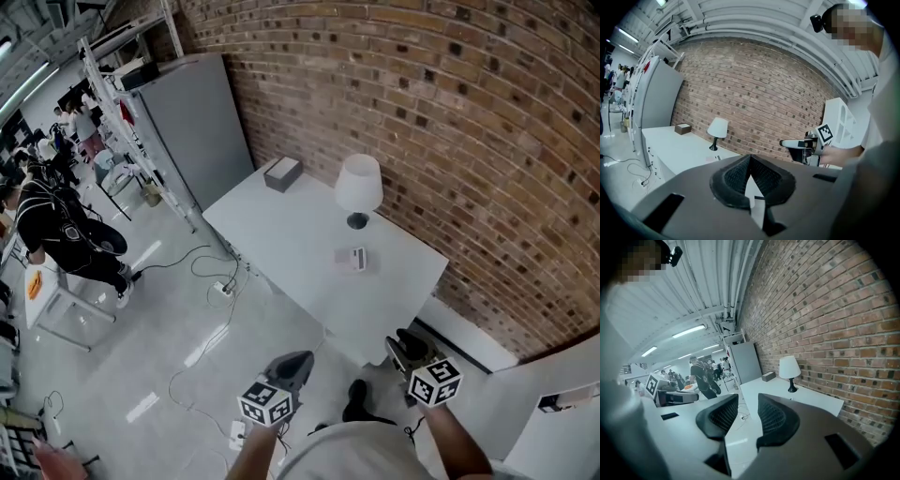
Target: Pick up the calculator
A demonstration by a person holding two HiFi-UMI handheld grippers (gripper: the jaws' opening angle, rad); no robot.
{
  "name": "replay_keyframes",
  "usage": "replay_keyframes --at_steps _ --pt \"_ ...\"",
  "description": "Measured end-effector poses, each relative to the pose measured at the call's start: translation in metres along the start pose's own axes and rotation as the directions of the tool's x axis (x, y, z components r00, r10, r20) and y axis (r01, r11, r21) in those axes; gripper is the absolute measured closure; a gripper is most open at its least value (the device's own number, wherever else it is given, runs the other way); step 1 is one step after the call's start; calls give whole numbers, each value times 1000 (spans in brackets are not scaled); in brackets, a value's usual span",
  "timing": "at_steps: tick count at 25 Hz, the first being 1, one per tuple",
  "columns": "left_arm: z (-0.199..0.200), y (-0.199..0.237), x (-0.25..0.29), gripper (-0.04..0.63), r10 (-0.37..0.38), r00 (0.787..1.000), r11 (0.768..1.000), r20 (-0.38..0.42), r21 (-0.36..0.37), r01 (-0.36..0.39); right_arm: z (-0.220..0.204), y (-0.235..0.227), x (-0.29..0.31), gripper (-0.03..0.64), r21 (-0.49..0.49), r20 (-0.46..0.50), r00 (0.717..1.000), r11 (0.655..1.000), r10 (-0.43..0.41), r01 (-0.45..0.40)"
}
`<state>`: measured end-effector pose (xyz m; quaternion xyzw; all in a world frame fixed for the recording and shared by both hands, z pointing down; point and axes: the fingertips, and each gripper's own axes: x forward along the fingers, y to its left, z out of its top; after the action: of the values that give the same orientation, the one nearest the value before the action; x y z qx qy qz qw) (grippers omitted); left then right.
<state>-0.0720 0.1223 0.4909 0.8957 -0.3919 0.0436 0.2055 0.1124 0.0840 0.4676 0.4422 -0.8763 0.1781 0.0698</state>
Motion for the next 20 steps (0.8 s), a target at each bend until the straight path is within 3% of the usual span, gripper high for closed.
replay_keyframes --at_steps 12,20 --pt "26 27 100 583 83 996 996 -16 -26 -83 20 -98 68 472 37 -56 994 995 90 -88" --pt "28 41 134 583 148 988 988 -32 -41 -149 14 -133 105 471 70 -97 983 987 153 -146"
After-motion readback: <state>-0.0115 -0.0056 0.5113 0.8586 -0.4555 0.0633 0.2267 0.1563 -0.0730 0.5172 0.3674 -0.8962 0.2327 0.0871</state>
